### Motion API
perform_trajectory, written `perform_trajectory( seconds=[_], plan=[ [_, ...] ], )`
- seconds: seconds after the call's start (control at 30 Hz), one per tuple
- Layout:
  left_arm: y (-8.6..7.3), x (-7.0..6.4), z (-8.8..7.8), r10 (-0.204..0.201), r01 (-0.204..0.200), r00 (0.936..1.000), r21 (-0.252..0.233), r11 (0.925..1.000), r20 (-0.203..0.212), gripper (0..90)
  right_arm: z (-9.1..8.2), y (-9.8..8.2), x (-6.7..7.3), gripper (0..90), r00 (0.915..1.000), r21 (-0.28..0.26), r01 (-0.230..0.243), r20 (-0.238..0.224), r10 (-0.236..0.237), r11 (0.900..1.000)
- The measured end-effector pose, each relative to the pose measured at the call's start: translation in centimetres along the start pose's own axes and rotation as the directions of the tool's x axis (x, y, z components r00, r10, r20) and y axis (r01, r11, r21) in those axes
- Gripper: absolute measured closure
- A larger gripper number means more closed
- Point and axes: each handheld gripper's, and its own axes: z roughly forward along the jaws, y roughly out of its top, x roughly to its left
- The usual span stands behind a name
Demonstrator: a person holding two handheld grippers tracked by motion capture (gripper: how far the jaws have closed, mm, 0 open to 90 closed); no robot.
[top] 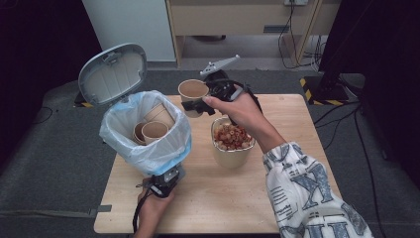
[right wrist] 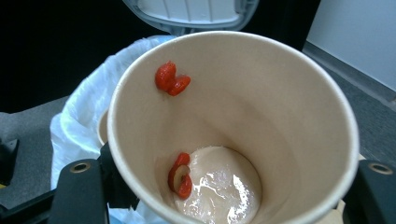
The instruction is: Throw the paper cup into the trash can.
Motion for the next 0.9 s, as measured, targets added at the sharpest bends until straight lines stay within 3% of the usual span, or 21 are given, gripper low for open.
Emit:
perform_trajectory(
  seconds=[0.33, 0.9],
  plan=[
    [0.0, 0.0, 0.0, -0.002, 0.002, 1.0, 0.001, 1.0, 0.0, 87.1, 1.9, 1.4, 1.5, 28.9, 0.9995, -0.004, 0.017, -0.027, -0.017, 1.0],
    [0.0, 0.0, 0.0, -0.005, 0.005, 1.0, -0.002, 1.0, 0.004, 87.0, 5.8, 2.1, 3.2, 28.3, 0.9971, 0.001, 0.025, -0.072, -0.025, 1.0]
  ],
)
